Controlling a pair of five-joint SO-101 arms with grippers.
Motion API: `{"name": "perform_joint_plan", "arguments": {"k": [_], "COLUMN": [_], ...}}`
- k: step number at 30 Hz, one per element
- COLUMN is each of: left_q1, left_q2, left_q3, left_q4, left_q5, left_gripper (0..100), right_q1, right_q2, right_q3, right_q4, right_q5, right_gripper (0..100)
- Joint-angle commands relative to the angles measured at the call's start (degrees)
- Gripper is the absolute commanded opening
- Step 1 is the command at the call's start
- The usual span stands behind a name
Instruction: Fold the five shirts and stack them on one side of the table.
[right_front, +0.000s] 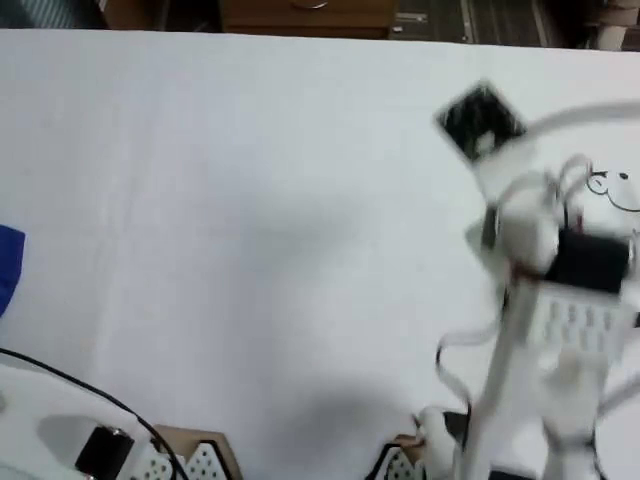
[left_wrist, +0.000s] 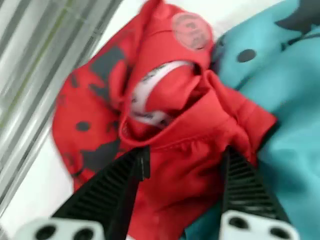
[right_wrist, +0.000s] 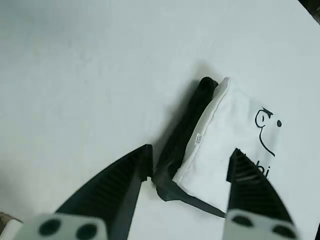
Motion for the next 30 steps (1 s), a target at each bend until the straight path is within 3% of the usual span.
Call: {"name": "perform_joint_plan", "arguments": {"k": [1, 5, 9, 17, 21, 25, 30], "left_q1": [2.6, 1.8, 2.4, 11.1, 20.7, 36.2, 55.6], "left_q2": [1.3, 0.0, -3.8, -14.5, -23.8, -33.0, -43.4], "left_q3": [-1.6, -4.1, -11.4, -28.3, -26.9, -26.9, -17.6], "left_q4": [-0.1, 1.8, 6.9, 23.4, 28.9, 38.2, 39.1], "left_q5": [2.2, 13.5, 19.7, 25.9, 28.4, 27.6, 26.2], "left_gripper": [23, 0, 2, 2, 2, 2, 2], "right_q1": [-0.1, -0.1, 0.0, -0.1, 0.0, 0.3, 9.3], "right_q2": [-15.9, -27.4, -35.2, -40.4, -40.3, -40.3, -40.2], "right_q3": [11.4, 22.3, 31.5, 40.4, 40.5, 40.5, 41.2], "right_q4": [-0.1, -0.1, -0.2, -0.3, -0.7, -0.9, -8.0], "right_q5": [3.1, 5.7, 6.0, 5.5, 5.5, 3.0, -3.5], "right_gripper": [25.1, 25.1, 25.1, 25.1, 25.1, 25.1, 25.1]}}
